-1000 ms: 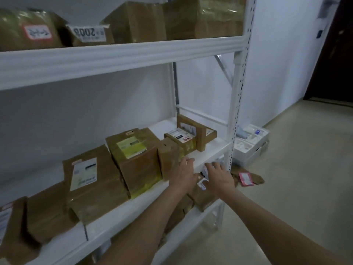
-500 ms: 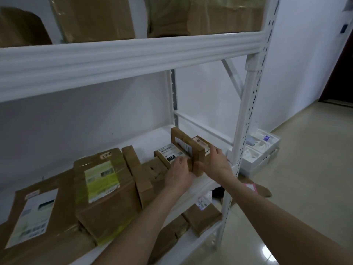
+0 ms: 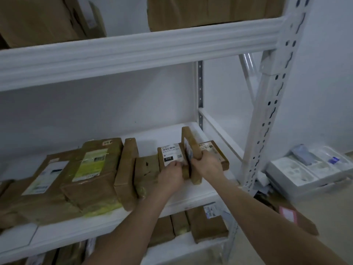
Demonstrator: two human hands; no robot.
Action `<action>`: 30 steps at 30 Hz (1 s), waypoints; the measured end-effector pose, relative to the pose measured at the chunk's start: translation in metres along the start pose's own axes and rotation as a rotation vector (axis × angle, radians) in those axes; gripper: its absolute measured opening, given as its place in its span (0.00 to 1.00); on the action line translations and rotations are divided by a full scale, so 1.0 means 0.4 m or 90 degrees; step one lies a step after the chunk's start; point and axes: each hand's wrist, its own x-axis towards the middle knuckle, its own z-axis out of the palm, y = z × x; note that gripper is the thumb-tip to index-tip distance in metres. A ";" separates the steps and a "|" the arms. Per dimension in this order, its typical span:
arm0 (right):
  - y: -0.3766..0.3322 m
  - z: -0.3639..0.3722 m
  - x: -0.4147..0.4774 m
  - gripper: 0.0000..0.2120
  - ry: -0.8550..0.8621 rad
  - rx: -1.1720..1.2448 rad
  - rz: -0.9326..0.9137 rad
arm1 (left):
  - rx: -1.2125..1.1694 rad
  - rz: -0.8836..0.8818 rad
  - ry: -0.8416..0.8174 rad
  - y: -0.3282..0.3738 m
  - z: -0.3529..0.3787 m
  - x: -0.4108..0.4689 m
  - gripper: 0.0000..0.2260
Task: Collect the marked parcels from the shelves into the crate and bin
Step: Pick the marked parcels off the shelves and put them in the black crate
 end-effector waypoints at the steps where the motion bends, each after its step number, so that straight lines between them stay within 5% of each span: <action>1: 0.001 -0.007 -0.003 0.16 0.029 0.019 -0.002 | -0.005 -0.010 -0.002 0.000 0.001 -0.004 0.22; 9: -0.005 -0.100 -0.017 0.11 0.168 0.238 -0.042 | -0.214 -0.101 0.101 0.003 -0.054 -0.016 0.23; 18: -0.049 -0.110 -0.088 0.14 -0.012 0.710 0.050 | -0.524 -0.121 0.195 -0.029 -0.176 -0.033 0.37; 26: -0.047 -0.069 -0.111 0.17 -0.114 0.759 0.131 | -0.560 -0.145 0.218 -0.069 -0.173 -0.059 0.24; 30: -0.041 -0.078 -0.105 0.16 -0.124 0.756 0.118 | -0.565 -0.162 0.255 -0.078 -0.184 -0.070 0.33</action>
